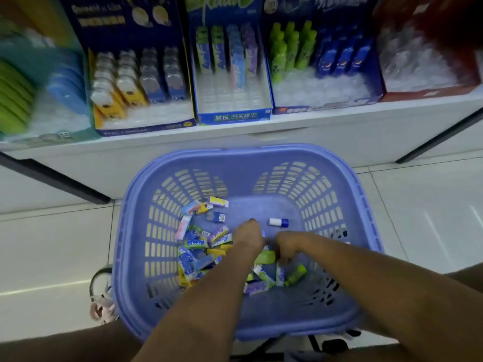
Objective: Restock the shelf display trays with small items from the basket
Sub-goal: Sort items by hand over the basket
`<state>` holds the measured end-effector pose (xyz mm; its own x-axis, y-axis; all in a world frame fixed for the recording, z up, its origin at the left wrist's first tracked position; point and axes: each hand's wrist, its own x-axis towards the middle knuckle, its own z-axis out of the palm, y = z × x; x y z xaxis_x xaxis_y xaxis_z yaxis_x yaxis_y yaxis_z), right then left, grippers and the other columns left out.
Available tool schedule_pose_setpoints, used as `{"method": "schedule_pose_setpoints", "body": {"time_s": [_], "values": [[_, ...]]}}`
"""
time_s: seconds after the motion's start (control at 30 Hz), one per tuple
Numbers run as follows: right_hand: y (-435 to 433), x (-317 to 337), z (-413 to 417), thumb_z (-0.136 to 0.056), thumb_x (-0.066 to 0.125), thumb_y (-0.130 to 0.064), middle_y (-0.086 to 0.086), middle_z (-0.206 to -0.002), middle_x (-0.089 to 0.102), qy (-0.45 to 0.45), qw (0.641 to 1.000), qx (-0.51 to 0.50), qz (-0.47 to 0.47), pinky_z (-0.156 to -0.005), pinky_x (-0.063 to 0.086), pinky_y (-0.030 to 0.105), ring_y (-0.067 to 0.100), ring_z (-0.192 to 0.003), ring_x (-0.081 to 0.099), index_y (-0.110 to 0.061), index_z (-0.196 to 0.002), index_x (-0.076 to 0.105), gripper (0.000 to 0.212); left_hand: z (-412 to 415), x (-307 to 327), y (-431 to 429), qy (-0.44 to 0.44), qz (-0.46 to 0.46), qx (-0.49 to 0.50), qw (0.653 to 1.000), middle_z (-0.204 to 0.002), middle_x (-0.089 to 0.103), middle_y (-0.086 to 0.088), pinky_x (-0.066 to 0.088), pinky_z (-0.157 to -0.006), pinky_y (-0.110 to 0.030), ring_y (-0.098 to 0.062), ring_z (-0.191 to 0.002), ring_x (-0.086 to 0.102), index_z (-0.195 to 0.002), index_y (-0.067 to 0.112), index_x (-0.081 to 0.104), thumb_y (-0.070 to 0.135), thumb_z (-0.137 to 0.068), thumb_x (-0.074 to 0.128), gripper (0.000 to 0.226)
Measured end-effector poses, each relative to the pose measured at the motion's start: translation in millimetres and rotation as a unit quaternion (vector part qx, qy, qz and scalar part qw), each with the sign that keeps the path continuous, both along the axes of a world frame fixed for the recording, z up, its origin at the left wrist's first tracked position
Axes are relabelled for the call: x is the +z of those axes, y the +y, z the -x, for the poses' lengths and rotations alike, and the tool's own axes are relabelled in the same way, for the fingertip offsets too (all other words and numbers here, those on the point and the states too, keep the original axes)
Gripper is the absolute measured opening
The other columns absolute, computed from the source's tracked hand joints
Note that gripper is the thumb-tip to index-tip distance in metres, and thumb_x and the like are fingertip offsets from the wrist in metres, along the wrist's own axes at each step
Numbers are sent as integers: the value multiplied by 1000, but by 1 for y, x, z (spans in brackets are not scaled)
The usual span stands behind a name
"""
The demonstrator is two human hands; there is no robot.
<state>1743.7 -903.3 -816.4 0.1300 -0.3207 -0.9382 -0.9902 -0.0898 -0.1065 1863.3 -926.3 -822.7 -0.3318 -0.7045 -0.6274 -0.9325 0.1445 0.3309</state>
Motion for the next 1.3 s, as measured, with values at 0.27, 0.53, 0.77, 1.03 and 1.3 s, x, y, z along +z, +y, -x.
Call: {"method": "schedule_pose_setpoints", "body": {"time_s": [0.27, 0.53, 0.77, 1.03, 1.3], "values": [[-5, -10, -9, -92, 57, -21, 20, -100, 62, 14, 998, 26, -54, -94, 42, 39, 26, -94, 51, -2, -96, 64, 21, 21, -10, 7, -29, 7, 103, 994, -126, 58, -17, 44, -95, -37, -32, -119, 55, -117, 1, 54, 13, -92, 52, 27], [-25, 32, -6, -84, 60, -6, 17, -89, 64, -15, 999, -18, 31, -86, 49, 37, 22, -75, 51, -3, -82, 64, 5, -5, 36, -44, 103, -122, 234, 959, -51, 50, -4, 35, -43, -23, -20, -52, 53, -58, 10, 47, 20, -80, 67, 31], [-91, 157, -14, -87, 53, 5, 8, -76, 65, -228, 955, -171, 80, -65, 52, 21, 6, -53, 62, -3, -104, 64, 22, -63, 138, -77, 336, -225, 268, 874, -76, 54, -11, 52, -72, -27, -17, -66, 52, -72, 12, 56, 7, -89, 56, 17], [-116, 263, -32, -81, 66, -1, 8, -88, 68, -483, 784, -332, 203, -75, 53, 17, 11, -77, 62, -14, -95, 69, 19, -132, 225, -88, 537, -110, 334, 767, -70, 60, 1, 52, -56, -18, -7, -57, 62, -91, 13, 61, 13, -94, 53, 8], [-167, 296, -94, -78, 72, -3, 8, -81, 64, -472, 623, -382, 494, -66, 54, 17, 6, -66, 62, -6, -95, 66, 18, -168, 237, -96, 570, 48, 446, 688, -66, 59, 6, 38, -47, -14, -5, -52, 47, -84, 20, 64, 27, -97, 50, 20]]}}
